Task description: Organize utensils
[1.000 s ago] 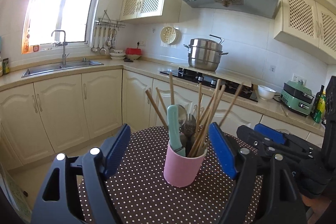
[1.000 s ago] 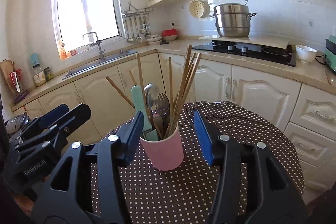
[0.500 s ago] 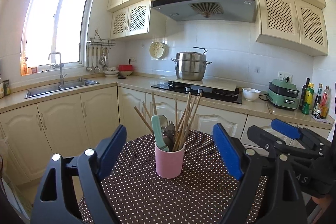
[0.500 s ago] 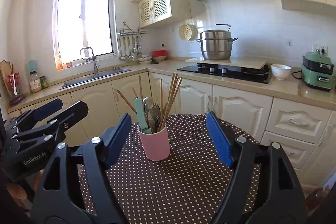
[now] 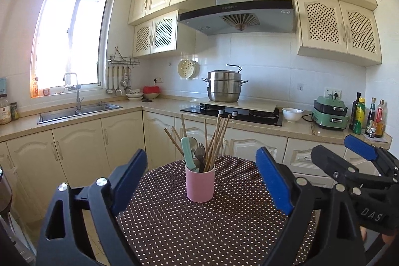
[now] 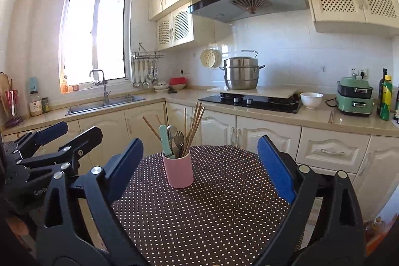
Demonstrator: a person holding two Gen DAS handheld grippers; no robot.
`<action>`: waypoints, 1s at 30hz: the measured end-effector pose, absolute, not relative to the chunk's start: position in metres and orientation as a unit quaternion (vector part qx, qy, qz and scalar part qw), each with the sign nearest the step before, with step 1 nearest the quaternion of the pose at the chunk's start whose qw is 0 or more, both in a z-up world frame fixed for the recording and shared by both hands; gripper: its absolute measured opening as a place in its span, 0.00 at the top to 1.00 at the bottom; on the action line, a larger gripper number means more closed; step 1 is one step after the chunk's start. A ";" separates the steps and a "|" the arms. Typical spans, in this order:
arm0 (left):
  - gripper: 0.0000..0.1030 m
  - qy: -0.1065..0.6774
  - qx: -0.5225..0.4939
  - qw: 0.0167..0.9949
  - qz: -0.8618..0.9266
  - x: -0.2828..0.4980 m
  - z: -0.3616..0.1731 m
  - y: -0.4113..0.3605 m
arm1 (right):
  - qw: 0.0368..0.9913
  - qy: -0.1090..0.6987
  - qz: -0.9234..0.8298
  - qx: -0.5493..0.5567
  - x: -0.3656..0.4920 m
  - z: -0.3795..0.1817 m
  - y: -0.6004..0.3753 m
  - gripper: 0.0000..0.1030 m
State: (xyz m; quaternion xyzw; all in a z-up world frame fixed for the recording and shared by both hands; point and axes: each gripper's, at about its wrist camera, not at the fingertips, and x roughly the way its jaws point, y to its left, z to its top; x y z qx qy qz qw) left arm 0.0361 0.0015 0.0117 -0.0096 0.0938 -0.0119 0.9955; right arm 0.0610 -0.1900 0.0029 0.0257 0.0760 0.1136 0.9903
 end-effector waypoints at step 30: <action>0.15 0.067 -0.001 0.997 -0.032 0.008 0.003 -0.003 | 0.996 0.051 0.070 -0.004 0.024 -0.001 -0.192 0.08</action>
